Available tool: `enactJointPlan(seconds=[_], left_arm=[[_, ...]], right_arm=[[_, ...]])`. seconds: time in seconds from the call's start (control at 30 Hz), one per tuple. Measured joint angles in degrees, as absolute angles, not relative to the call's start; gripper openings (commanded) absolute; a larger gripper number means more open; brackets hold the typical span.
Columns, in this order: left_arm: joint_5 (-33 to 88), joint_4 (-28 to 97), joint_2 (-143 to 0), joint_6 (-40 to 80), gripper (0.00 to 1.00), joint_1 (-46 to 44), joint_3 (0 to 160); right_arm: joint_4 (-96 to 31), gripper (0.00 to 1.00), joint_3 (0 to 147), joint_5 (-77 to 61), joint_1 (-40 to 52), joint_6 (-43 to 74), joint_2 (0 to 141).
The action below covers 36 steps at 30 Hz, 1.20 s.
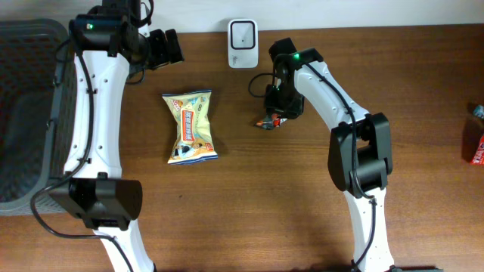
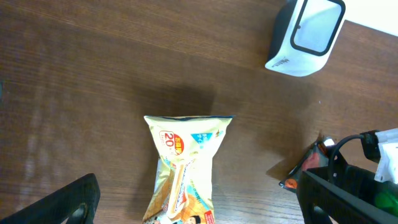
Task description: Scan the item barcode
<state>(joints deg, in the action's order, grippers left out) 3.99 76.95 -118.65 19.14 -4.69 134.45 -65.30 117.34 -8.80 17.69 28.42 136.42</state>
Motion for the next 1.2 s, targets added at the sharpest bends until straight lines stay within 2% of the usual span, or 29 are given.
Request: enactJointPlan(seconds=[0.07, 0.5, 0.77, 1.03, 1.2], left_arm=[[4.0, 76.9, -118.7, 19.1, 0.99, -4.7, 134.5], [4.0, 76.9, -118.7, 19.1, 0.99, -4.7, 134.5], [4.0, 76.9, -118.7, 19.1, 0.99, -4.7, 134.5], [4.0, 76.9, -118.7, 19.1, 0.99, -4.7, 134.5], [4.0, 76.9, -118.7, 19.1, 0.99, -4.7, 134.5]], right_arm=[[-65.7, 0.29, 117.3, -7.9, 17.7, 28.5, 136.4], [-66.8, 0.27, 115.7, -5.8, 17.7, 28.7, 136.4], [-64.3, 0.11, 114.5, -5.6, 17.7, 26.5, 136.4], [-64.1, 0.04, 115.4, -5.3, 17.6, 23.3, 136.5], [-64.4, 0.04, 122.1, -5.5, 17.0, 20.9, 136.7]])
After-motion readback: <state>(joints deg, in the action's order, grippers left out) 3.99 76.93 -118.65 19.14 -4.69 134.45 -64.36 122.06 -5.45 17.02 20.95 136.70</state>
